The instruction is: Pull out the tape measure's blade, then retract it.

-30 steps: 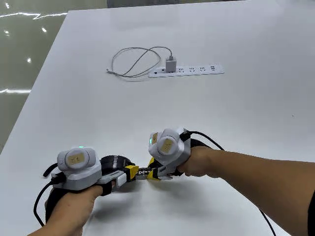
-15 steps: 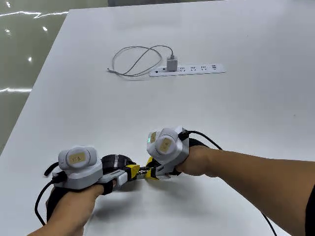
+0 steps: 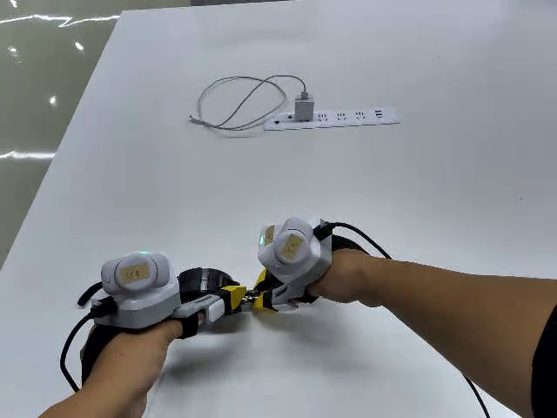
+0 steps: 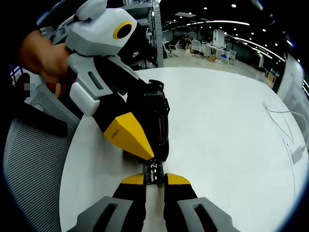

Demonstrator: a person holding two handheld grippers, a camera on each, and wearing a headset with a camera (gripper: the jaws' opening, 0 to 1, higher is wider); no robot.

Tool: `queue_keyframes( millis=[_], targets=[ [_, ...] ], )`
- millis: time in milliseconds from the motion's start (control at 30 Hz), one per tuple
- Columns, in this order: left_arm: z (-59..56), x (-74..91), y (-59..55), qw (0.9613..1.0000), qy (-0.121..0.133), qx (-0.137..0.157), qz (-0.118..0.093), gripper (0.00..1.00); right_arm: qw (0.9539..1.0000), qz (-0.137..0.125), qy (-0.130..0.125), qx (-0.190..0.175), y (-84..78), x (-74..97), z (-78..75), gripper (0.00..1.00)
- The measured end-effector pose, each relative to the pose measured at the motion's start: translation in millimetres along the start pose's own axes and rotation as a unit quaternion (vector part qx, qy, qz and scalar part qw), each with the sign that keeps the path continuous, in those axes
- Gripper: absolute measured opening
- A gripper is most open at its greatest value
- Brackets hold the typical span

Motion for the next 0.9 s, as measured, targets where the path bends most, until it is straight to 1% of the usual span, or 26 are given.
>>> queue_keyframes(
  millis=[267, 767, 900],
  targets=[
    [-0.5, -0.1, 0.0, 1.0000, 0.000, 0.000, 0.000, 0.60, 0.9999, -0.007, -0.001, 0.007, 1.5, -2.0, -0.5, 0.09],
    [-0.4, 0.1, -0.1, 1.0000, 0.000, -0.001, 0.001, 0.60, 1.0000, -0.005, -0.007, 0.003, 5.7, -5.1, -0.4, 0.09],
    [-0.2, -0.2, -0.1, 1.0000, -0.001, -0.003, 0.000, 0.60, 0.9999, -0.005, -0.011, -0.002, 7.2, -6.9, -0.8, 0.10]
  ],
)
Point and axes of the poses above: the centre of the closed fingertips' face, and the gripper's own axes: x roughly backward along the fingers, z roughly to its left, y roughly out of its top, the point moved 2 cm from there along x, roughly backward along the fingers, and after that the axes turned 6 degrees about x, right-handed, at the moved point
